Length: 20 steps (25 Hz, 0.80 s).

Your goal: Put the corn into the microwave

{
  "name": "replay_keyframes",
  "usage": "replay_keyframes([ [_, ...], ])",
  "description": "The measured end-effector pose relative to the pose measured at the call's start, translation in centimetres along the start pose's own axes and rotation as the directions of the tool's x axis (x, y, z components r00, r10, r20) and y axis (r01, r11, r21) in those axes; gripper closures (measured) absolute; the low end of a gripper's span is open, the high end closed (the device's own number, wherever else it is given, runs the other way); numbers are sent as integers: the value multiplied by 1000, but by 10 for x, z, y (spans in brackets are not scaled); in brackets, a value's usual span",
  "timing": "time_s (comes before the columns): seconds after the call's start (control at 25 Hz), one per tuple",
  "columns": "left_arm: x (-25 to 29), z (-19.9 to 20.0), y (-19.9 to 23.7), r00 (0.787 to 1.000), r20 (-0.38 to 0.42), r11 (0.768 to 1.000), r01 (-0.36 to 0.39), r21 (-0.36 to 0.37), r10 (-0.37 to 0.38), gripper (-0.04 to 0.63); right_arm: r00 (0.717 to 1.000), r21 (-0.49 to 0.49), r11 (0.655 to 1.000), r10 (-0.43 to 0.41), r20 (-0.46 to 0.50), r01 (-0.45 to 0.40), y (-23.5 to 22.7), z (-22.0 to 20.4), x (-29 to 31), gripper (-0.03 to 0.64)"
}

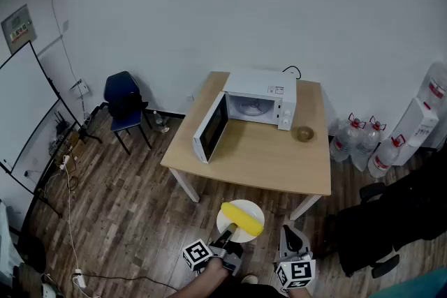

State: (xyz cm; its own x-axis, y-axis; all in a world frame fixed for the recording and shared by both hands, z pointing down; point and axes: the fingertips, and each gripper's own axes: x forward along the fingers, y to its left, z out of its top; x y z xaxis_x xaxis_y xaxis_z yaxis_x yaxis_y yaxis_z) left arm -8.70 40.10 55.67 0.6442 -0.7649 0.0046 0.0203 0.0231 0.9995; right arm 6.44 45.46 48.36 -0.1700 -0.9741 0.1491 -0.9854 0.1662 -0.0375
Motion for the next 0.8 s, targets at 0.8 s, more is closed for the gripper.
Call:
replay_keyframes([
  [0.8, 9, -5, 2, 1000, -4, 1000, 25, -12, -25, 577, 998, 41, 997, 63, 25, -64, -3, -15, 0, 558],
])
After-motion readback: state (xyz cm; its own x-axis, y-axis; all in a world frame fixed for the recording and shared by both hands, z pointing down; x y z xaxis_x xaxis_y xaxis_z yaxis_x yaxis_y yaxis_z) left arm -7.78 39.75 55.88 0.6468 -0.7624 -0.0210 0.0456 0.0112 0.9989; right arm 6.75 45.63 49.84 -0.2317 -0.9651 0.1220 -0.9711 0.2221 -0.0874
